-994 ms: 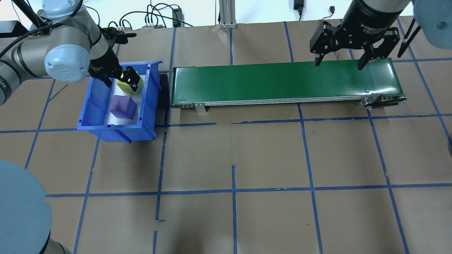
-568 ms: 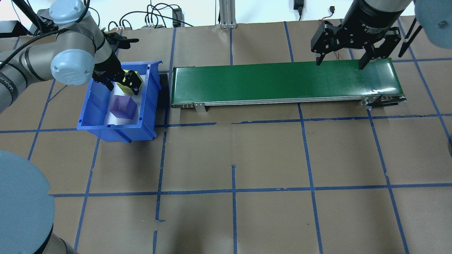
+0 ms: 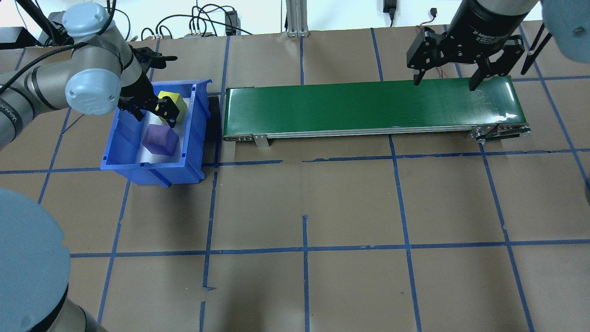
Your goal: Move block left to right into plate
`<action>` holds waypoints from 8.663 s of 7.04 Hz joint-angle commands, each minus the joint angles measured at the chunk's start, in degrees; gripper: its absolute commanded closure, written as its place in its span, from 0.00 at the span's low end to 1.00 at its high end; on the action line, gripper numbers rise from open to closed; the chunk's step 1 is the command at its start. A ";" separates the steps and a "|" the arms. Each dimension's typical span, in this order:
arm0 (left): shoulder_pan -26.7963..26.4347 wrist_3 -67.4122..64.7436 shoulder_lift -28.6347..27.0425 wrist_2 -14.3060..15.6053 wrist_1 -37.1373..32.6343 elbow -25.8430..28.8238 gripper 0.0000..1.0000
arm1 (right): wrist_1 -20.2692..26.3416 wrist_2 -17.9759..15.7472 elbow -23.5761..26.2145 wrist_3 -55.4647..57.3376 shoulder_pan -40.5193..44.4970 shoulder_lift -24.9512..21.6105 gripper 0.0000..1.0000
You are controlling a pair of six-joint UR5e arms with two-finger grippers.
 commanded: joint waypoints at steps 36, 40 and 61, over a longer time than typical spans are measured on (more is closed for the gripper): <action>0.16 2.77 -3.88 -5.29 18.91 0.69 0.00 | -20.20 8.63 -0.62 -17.67 -18.19 22.37 0.00; 0.16 3.39 -7.05 -7.32 20.40 0.25 0.44 | -22.59 15.33 1.67 -19.60 -18.19 22.47 0.00; -13.29 -10.76 7.15 -7.73 9.31 -1.95 0.00 | -29.88 17.62 3.60 -13.01 -18.19 23.69 0.00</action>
